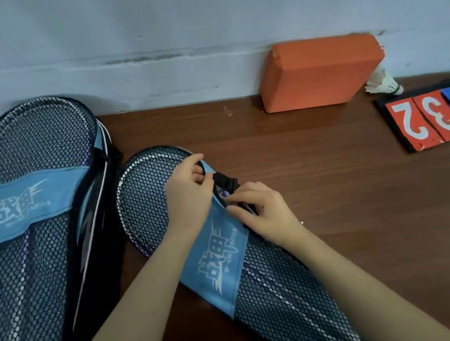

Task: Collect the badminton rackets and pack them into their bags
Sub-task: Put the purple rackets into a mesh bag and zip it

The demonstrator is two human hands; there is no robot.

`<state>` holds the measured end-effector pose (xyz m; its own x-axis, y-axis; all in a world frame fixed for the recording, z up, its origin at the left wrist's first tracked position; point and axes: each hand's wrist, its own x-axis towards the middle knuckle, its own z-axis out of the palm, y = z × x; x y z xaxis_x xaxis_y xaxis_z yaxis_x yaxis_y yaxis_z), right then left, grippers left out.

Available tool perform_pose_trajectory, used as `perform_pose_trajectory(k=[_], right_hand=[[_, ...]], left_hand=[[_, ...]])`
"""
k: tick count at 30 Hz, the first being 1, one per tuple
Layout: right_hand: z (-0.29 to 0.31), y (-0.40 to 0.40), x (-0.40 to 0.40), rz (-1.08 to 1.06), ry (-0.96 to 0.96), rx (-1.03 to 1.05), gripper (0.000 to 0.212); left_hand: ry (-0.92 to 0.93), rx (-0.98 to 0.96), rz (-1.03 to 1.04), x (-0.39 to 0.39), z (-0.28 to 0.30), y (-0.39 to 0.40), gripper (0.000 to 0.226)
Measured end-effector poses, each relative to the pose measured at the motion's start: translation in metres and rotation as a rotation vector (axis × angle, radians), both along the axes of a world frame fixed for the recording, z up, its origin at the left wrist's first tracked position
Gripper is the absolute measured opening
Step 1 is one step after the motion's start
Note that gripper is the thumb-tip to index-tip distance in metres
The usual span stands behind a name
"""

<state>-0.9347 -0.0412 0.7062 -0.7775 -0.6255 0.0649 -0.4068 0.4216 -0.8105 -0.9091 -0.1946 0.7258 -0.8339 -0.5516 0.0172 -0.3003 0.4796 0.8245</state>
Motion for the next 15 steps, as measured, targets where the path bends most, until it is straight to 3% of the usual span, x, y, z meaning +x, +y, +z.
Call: perform_pose_trajectory(k=[5, 8, 15], right_hand=[[0.004, -0.002, -0.012, -0.056, 0.099, 0.114, 0.029], [0.012, -0.01, -0.017, -0.066, 0.035, 0.038, 0.037], [0.038, -0.019, -0.022, 0.094, 0.008, 0.131, 0.035]], left_hand=[[0.047, 0.071, 0.055, 0.014, 0.01, 0.001, 0.026], [0.089, 0.075, 0.043, 0.023, 0.019, 0.002, 0.027], [0.147, 0.06, 0.054, 0.039, 0.033, 0.005, 0.021]])
